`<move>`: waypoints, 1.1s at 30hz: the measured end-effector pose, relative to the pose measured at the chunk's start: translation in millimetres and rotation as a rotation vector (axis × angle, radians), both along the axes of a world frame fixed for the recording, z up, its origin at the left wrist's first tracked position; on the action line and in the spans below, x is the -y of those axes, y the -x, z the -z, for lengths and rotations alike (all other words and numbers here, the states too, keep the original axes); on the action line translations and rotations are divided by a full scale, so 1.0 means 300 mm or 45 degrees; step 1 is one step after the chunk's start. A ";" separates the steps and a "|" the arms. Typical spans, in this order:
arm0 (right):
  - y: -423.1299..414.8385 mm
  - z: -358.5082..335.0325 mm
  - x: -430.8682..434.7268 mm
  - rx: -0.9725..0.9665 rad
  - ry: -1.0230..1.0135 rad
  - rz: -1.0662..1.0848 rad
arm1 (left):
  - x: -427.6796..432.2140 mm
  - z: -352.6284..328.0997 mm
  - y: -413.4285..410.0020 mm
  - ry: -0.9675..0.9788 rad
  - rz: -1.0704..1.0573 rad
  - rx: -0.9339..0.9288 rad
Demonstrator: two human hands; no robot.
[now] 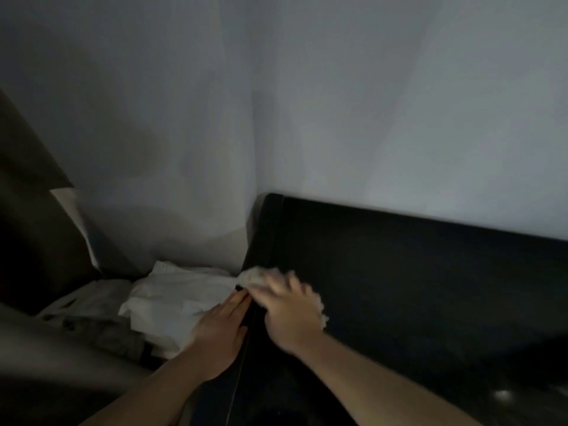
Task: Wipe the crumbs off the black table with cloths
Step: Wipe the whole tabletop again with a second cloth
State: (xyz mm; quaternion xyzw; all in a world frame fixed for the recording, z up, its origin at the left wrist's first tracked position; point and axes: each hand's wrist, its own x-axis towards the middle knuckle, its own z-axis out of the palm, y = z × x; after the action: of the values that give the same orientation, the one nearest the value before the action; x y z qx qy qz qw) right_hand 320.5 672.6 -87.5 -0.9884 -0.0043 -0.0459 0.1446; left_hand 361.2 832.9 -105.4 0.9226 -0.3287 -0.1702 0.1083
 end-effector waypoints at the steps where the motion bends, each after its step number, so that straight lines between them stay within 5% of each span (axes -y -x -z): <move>1: 0.053 0.004 -0.012 0.081 -0.010 -0.085 | -0.010 0.003 0.001 -0.005 0.012 -0.003; 4: 0.011 0.010 0.089 -0.028 -0.018 -0.169 | -0.027 0.001 0.012 -0.035 0.033 -0.027; 9: -0.160 -0.017 0.136 -0.236 -0.040 0.218 | -0.011 -0.012 0.025 0.015 -0.028 -0.034; 16: 0.141 0.013 0.086 0.001 0.044 -0.299 | -0.018 -0.014 0.060 0.089 -0.112 -0.059; 22: 0.032 0.012 0.105 -0.043 -0.047 0.271 | -0.001 -0.038 0.095 0.030 -0.116 -0.023; 28: 0.223 0.015 0.038 0.001 -0.027 -0.296 | -0.013 -0.048 0.125 -0.047 -0.086 -0.030; 33: 0.098 0.014 0.103 -0.047 -0.134 0.241 | -0.044 -0.048 0.147 -0.057 -0.079 -0.060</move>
State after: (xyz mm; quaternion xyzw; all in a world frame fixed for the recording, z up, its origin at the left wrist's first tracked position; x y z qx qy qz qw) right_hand 291.0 641.8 -91.7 -0.9761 0.0943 -0.0414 0.1915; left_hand 317.1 846.0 -91.1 0.9303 -0.2935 -0.1958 0.1005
